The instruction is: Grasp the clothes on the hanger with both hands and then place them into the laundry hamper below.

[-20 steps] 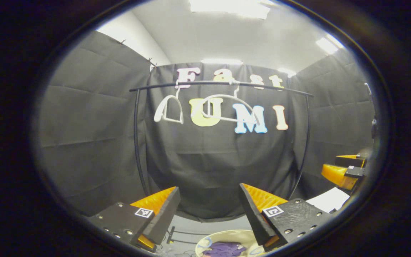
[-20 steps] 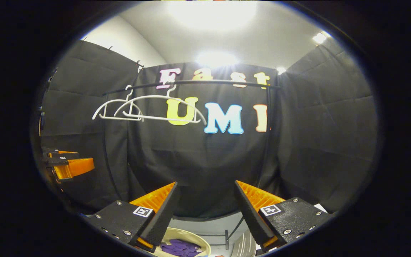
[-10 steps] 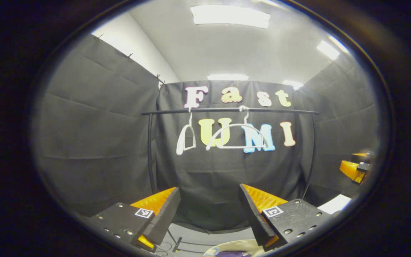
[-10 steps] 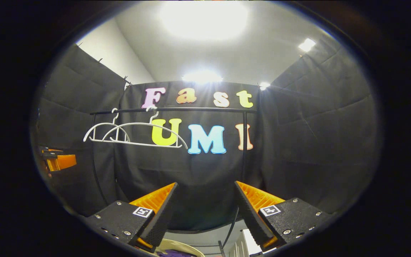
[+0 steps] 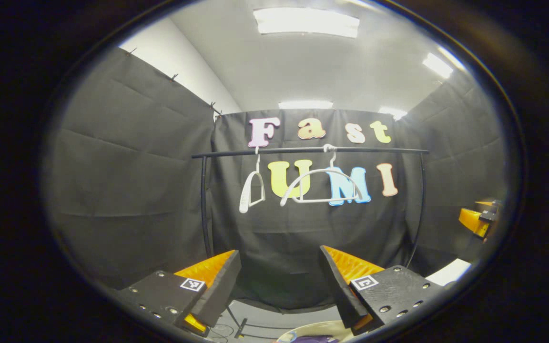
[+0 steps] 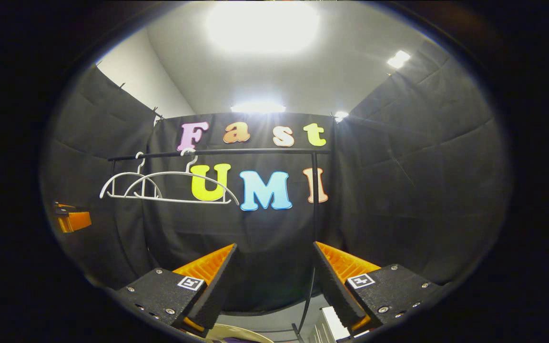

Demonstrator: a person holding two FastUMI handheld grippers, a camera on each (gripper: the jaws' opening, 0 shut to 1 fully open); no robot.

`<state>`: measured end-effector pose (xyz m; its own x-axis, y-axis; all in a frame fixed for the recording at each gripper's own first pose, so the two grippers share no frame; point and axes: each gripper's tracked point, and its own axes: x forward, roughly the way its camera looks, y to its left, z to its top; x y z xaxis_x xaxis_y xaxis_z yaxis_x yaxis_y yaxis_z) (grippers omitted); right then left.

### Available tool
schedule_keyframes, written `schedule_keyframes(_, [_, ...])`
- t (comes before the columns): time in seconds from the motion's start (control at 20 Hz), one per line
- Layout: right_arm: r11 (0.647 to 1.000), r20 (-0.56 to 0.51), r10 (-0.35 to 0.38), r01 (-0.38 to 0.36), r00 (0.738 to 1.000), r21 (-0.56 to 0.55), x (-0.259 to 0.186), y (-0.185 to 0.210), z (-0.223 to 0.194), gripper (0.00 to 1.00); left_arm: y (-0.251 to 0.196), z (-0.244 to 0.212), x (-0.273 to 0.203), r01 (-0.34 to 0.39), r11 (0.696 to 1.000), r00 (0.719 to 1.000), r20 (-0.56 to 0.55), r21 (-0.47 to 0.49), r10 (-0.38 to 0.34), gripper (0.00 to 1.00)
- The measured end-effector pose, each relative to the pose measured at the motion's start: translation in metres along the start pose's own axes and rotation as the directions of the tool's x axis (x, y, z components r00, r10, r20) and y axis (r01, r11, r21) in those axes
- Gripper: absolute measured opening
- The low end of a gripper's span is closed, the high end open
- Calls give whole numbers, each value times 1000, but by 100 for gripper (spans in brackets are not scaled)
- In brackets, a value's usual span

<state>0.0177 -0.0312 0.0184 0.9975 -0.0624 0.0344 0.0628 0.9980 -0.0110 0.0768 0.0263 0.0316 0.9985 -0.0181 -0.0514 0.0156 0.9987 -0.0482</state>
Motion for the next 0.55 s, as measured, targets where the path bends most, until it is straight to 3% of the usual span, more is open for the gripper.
schedule_keyframes(0.55, [1000, 2, 17, -17, 1000, 6, 11, 6, 0, 92, -8, 9, -2, 5, 1000, 1000, 19, 27, -6, 100])
